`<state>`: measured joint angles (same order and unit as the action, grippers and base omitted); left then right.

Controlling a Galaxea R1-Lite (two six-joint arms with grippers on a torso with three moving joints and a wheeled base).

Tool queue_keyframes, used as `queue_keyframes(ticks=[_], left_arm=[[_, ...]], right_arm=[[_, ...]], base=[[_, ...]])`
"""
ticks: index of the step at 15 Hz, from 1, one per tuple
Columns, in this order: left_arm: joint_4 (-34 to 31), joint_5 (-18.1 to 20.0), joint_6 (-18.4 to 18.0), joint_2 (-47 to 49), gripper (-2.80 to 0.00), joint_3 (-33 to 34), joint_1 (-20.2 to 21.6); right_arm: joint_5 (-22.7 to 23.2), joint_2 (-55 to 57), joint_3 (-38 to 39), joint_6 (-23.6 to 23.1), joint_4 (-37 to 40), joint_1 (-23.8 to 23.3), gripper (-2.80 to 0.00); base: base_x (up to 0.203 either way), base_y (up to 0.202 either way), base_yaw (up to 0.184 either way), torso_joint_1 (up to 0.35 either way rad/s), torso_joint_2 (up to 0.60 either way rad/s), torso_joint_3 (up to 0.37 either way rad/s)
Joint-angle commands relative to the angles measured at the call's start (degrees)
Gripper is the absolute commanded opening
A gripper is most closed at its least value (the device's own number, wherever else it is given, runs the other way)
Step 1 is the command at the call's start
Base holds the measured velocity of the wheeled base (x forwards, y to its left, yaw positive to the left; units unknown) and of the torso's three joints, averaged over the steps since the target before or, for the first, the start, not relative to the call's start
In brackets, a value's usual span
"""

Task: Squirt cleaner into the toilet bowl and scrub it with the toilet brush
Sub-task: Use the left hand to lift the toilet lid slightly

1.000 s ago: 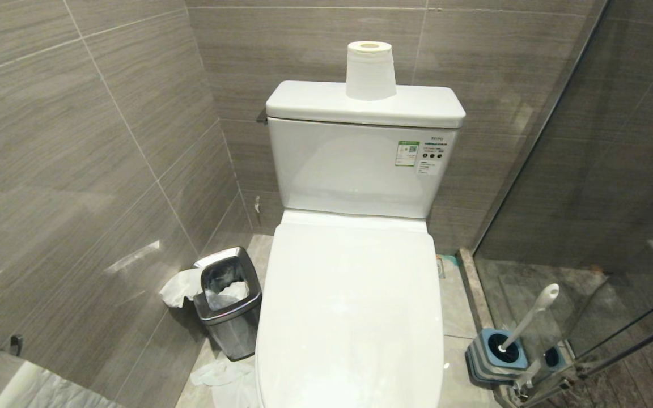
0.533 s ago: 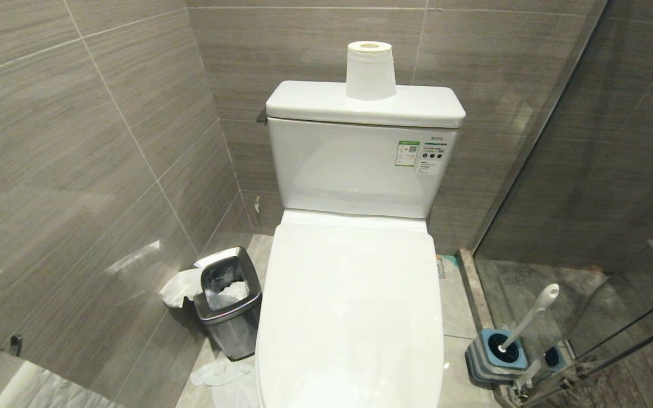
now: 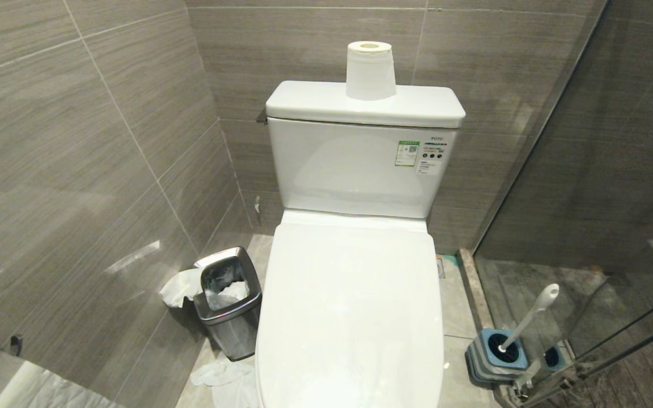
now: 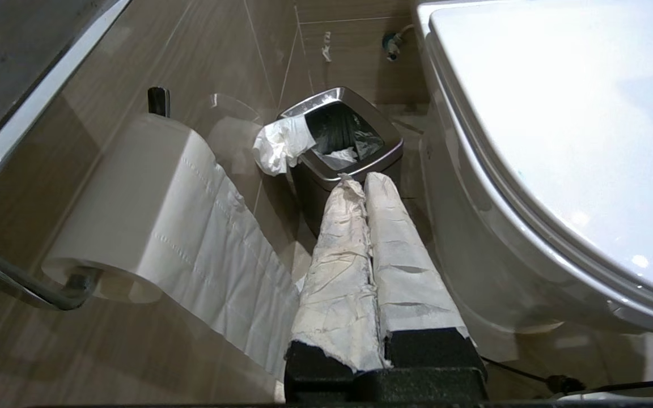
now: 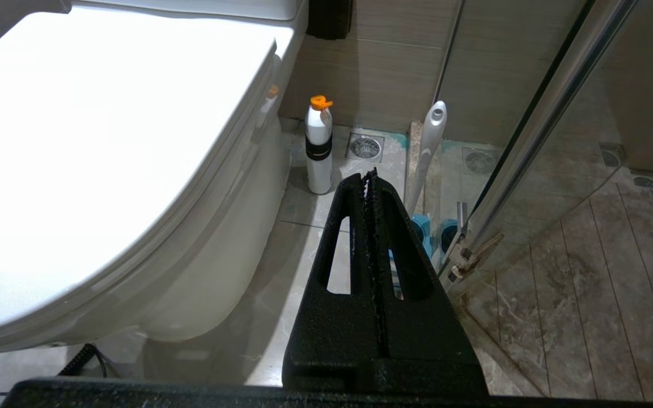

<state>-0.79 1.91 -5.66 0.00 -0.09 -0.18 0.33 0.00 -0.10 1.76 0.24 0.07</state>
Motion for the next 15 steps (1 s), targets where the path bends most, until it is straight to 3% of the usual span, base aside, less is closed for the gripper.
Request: queue_keyframes(ticks=[1,9,15], left_arm=[[-0.03,0.36,-2.36,0.09,-2.8,-1.79,0.01],[-4.09,1.02,-10.98,7.71,-2.8,-18.54,0.08],[-3.62,0.71,-13.4,29.38,-2.8,-32.95,0.09]], right_arm=[[0.02,0.0,0.01,0.02,0.02,0.01,-2.8],[0.02,0.09,0.01,0.0,0.02,0.01,-2.8],[0.02,0.01,0.01,0.0,0.02,0.01,-2.8]], base=[[0.0,0.0,0.0,0.0,0.0,0.0],[0.0,0.0,0.0,0.0,0.0,0.0],[0.0,0.0,0.0,0.0,0.0,0.0]])
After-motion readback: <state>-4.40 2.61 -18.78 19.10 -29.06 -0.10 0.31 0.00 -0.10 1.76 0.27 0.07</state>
